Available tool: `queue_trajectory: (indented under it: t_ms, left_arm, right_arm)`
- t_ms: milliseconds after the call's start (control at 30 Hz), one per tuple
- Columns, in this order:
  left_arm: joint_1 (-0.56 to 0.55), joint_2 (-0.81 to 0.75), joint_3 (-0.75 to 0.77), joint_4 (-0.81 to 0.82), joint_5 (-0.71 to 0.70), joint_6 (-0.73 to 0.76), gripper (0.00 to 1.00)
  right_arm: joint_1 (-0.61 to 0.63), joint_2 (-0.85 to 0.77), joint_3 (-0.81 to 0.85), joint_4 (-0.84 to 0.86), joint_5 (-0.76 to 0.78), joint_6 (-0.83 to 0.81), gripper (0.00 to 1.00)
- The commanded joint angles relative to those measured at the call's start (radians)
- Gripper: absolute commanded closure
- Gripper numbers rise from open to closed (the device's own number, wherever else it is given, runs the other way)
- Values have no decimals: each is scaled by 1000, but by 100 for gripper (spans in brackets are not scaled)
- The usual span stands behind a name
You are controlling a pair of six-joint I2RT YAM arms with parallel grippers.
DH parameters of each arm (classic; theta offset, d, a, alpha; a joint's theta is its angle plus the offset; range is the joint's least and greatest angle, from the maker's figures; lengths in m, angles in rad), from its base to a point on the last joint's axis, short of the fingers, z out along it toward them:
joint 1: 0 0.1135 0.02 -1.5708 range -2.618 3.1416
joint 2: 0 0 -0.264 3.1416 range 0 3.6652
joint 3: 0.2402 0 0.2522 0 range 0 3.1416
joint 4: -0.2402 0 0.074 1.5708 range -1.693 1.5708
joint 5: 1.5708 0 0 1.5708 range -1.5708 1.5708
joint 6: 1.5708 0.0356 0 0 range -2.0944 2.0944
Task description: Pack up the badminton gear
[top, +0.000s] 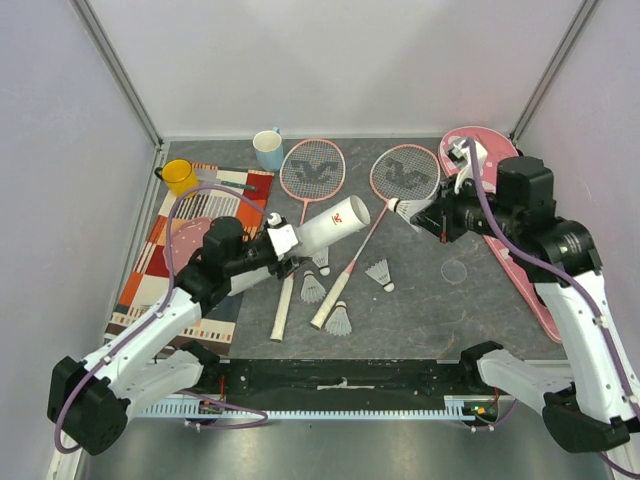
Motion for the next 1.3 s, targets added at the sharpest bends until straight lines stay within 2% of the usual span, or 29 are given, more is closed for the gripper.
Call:
queue_trajectory:
  t_ms: [0, 567, 667, 767, 967, 1267]
  left_arm:
    - [3, -66, -10, 95, -11, 87, 62]
    - [1, -104, -22, 55, 20, 174, 62]
    - [0, -114, -27, 47, 3, 182, 62]
    - [0, -129, -44, 67, -3, 174, 62]
    - [-13, -129, -32, 36, 18, 188, 62]
    - [-20, -118, -32, 33, 34, 190, 61]
  right_arm:
    - [6, -26, 63, -140, -187, -39, 100]
    - [112, 112, 168, -130, -249, -30, 100]
    - [115, 115, 214, -162, -139, -37, 100]
    - [115, 109, 244, -171, -106, -25, 100]
    - [141, 135, 196, -165, -180, -37, 100]
    - [199, 215, 210, -157, -166, -46, 100]
